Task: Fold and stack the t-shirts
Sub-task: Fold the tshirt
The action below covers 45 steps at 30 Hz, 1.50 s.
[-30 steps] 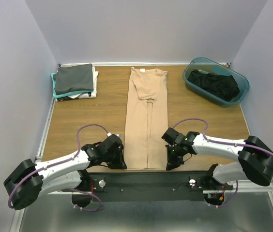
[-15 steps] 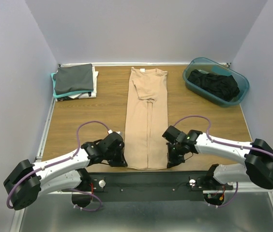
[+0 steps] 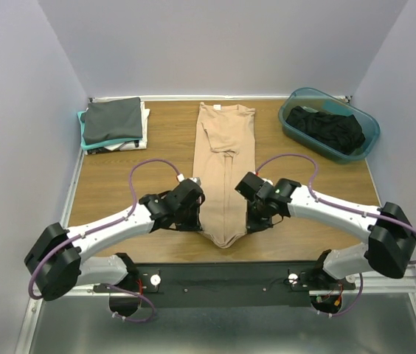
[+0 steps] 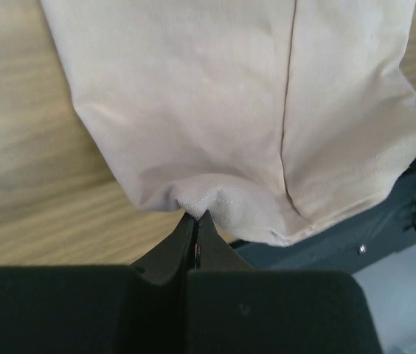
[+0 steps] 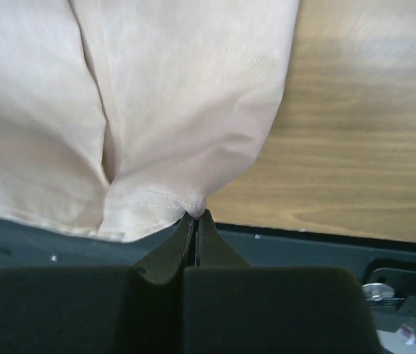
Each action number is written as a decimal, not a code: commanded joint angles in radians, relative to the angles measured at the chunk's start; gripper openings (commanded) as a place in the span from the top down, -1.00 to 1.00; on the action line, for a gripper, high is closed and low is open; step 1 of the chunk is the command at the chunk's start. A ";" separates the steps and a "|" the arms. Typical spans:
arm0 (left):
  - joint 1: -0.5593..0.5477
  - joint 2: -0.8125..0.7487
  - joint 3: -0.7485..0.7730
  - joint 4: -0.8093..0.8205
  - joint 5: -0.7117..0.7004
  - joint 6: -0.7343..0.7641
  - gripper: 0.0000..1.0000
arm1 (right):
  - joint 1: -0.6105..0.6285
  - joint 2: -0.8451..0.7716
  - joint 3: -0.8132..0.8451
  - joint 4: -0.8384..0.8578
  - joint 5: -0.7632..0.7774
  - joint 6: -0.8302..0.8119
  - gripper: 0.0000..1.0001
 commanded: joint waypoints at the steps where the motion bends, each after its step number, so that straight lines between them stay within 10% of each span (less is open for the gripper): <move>1: 0.046 0.043 0.072 -0.032 -0.089 0.098 1.00 | -0.019 0.046 0.078 -0.063 0.144 -0.035 0.99; 45: 0.462 0.778 0.799 0.143 0.029 0.479 1.00 | -0.413 0.684 0.767 0.018 0.306 -0.441 0.99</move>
